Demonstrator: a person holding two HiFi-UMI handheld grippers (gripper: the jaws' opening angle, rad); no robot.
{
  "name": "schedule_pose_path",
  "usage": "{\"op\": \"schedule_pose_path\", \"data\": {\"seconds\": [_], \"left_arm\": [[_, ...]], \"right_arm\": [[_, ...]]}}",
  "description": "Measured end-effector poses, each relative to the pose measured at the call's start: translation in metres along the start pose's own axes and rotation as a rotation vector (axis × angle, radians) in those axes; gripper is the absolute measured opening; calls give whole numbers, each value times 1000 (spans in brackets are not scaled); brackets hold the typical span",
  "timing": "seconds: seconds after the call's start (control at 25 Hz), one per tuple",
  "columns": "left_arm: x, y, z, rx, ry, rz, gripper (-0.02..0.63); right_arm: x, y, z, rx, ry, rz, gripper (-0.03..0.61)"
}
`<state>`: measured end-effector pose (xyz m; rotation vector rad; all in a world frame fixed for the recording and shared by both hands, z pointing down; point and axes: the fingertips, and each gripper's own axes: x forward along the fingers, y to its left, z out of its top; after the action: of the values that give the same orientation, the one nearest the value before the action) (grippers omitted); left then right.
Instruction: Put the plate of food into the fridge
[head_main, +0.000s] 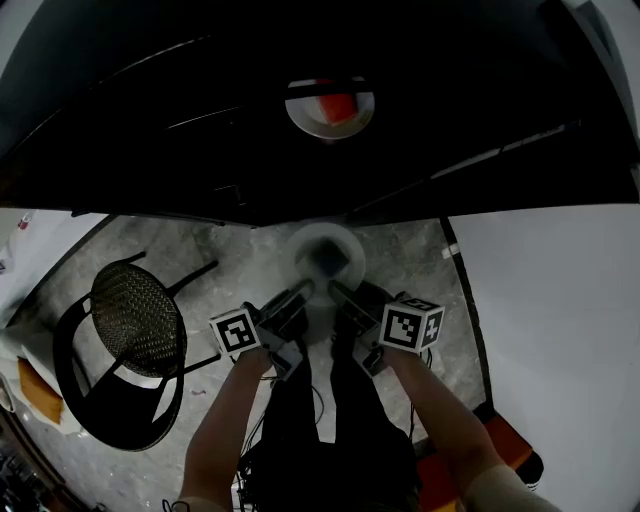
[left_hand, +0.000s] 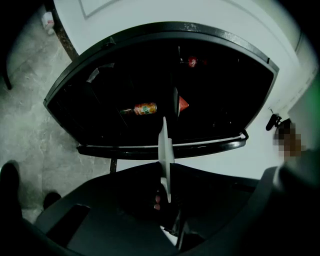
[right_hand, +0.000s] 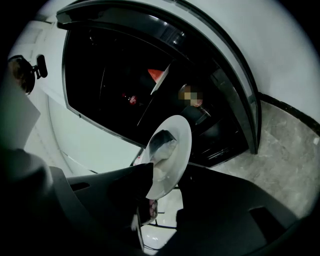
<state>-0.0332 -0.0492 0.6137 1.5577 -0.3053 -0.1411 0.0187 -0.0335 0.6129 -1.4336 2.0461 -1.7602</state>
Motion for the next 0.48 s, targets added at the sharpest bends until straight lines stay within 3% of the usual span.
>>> {"op": "schedule_pose_path", "data": {"seconds": [0.48], "left_arm": [[11, 25, 1, -19, -59, -18, 34]], "right_arm": [[-26, -25, 8, -130, -31, -84, 189]]}}
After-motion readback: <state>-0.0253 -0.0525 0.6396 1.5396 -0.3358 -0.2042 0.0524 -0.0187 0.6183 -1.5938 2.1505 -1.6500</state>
